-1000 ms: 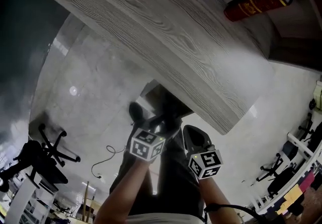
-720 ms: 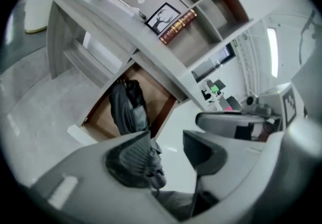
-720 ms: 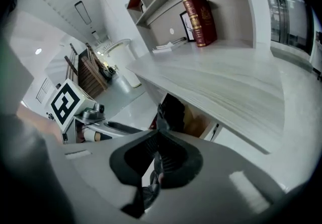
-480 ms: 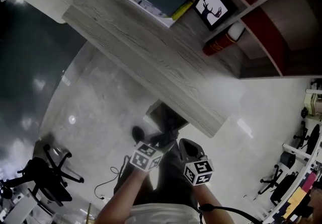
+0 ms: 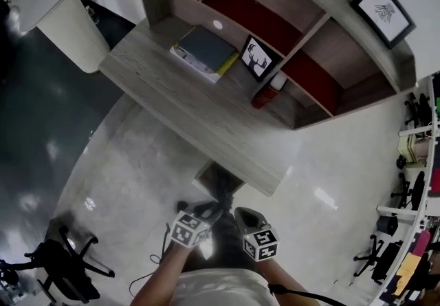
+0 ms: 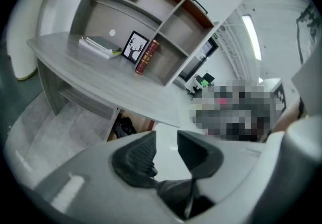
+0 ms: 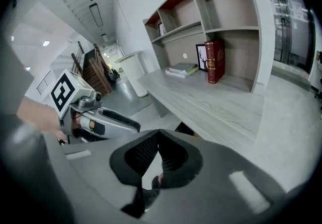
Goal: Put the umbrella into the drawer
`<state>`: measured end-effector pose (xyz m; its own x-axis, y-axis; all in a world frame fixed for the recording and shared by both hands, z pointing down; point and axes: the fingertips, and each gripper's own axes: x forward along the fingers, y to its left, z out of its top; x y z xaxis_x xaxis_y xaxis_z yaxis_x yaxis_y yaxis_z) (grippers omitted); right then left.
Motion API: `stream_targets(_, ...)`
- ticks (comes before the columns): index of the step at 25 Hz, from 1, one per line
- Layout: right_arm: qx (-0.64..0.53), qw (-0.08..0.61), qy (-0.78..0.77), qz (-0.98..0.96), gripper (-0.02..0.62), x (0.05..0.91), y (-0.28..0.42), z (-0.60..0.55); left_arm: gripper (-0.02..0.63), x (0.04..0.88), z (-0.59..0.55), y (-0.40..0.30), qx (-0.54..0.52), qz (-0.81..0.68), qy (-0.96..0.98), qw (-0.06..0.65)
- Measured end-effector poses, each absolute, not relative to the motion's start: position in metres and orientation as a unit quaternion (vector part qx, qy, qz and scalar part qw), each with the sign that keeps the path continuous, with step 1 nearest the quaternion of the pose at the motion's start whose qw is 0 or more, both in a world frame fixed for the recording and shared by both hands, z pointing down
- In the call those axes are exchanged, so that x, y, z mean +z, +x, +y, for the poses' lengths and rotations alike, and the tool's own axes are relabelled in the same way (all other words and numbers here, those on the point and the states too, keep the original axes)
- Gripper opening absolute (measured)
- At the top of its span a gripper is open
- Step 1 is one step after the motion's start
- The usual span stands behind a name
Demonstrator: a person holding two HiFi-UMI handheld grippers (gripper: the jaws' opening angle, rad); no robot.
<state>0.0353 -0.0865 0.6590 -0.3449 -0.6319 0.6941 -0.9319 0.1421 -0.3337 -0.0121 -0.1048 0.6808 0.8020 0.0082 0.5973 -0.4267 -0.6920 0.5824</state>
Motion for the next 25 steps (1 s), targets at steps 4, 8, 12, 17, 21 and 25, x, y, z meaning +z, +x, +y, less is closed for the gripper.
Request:
stream_targets(4, 0.365, 0.197, 0.529, -0.74, 0.005, 0.627, 0.017, -0.084, 0.098, 0.641, -0.093, -0.023, 0.284, -0.116, 0.883, 0.356)
stream_targets(8, 0.36, 0.177, 0.54, -0.74, 0.005, 0.598, 0.013, -0.077, 0.083, 0.607, -0.075, -0.027, 0.272, -0.108, 0.892, 0.345)
stream_targets(12, 0.352, 0.176, 0.544, -0.741, 0.005, 0.582, -0.001, -0.057, 0.067, 0.586, -0.053, -0.042, 0.272, -0.104, 0.897, 0.332)
stream_targets(17, 0.339, 0.175, 0.556, -0.738, 0.005, 0.568, -0.011, -0.047, 0.047, 0.568, -0.061, -0.068, 0.262, -0.12, 0.907, 0.307)
stream_targets(21, 0.34, 0.165, 0.574, -0.726, 0.005, 0.554, -0.016, -0.03, 0.005, 0.551, -0.062, -0.09, 0.251, -0.141, 0.913, 0.289)
stream_targets(25, 0.337, 0.168, 0.582, -0.721, 0.005, 0.553, -0.027, -0.017, 0.004, 0.545, -0.059, -0.108, 0.245, -0.142, 0.915, 0.287)
